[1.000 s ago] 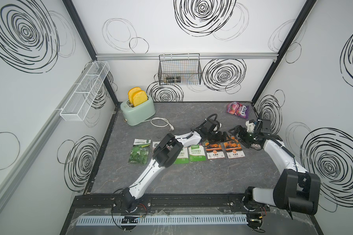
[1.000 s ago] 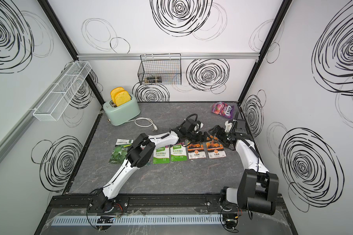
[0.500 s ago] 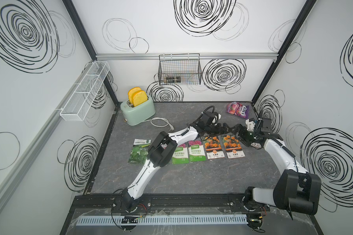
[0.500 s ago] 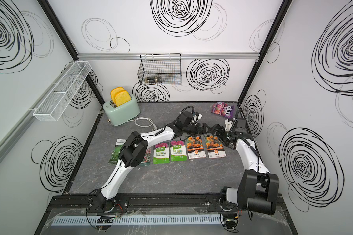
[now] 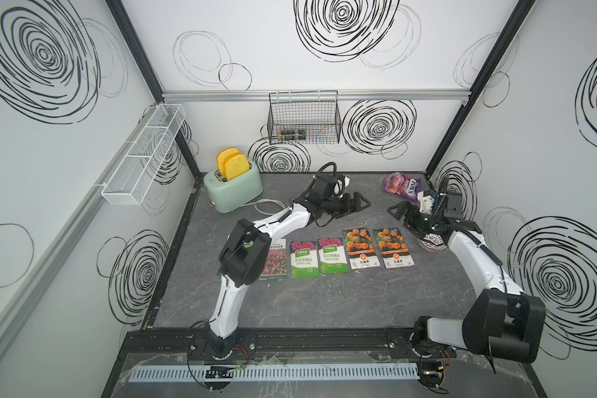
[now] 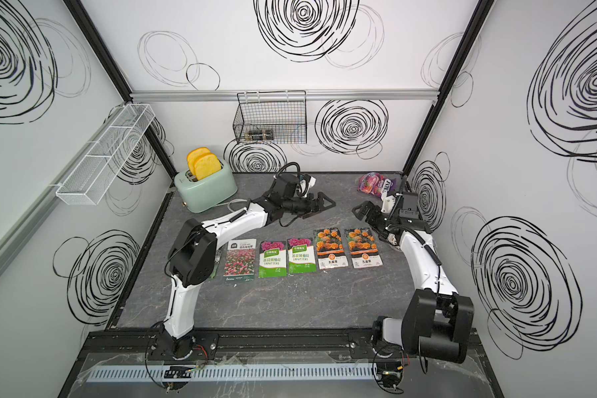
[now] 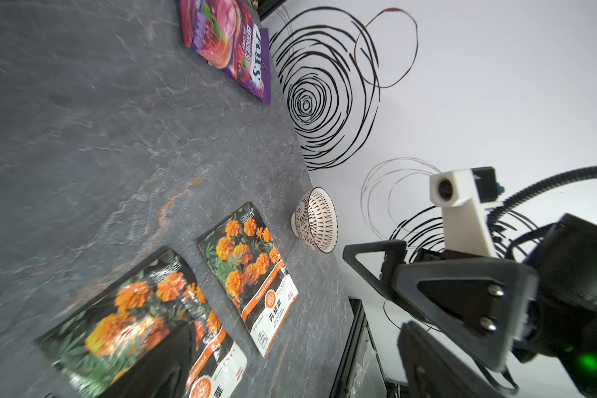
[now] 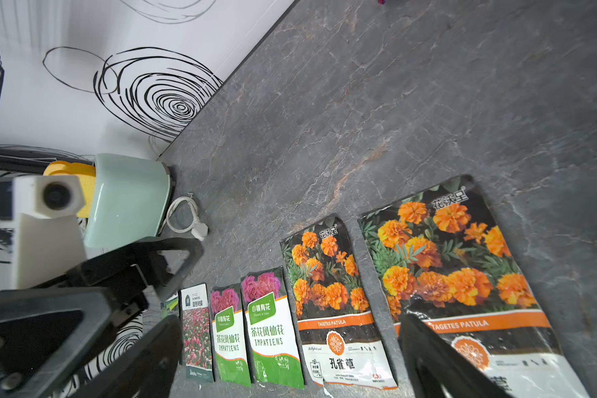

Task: Arrange the seed packets in a row
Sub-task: Reset both arms

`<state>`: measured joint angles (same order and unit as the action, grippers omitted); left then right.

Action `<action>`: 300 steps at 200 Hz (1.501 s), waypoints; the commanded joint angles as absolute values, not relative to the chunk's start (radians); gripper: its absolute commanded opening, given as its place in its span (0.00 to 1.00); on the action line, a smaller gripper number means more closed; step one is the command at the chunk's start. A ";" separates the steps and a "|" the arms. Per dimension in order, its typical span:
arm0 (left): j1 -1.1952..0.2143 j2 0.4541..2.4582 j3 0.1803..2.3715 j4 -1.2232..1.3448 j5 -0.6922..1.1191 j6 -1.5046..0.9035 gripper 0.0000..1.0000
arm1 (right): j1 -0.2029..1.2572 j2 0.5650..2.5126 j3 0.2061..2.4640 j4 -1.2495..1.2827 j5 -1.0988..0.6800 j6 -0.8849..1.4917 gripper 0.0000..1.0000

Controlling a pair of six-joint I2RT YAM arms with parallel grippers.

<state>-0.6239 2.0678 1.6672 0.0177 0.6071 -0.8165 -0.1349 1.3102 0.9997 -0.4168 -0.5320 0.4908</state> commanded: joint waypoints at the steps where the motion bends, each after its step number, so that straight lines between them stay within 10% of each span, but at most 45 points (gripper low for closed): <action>1: -0.569 1.938 1.611 -0.023 0.614 -0.732 0.96 | -0.097 1.324 1.049 -0.368 -0.510 0.460 0.98; 120: -0.107 1.262 1.041 -0.249 0.501 -0.527 0.97 | 0.037 1.404 1.190 -0.311 -0.395 0.363 0.98; 194: 0.165 1.242 0.802 -0.167 0.264 -0.654 0.96 | 0.043 1.644 1.385 -0.293 -0.339 0.397 0.98; 300: -0.039 1.426 0.690 0.324 -0.248 -0.150 0.96 | 0.008 1.531 1.173 0.006 -0.247 0.220 0.98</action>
<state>-0.0090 1.4521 0.7956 0.0658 -0.0818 -0.3412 0.0257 1.5978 1.2533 -0.1772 -0.2729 0.2852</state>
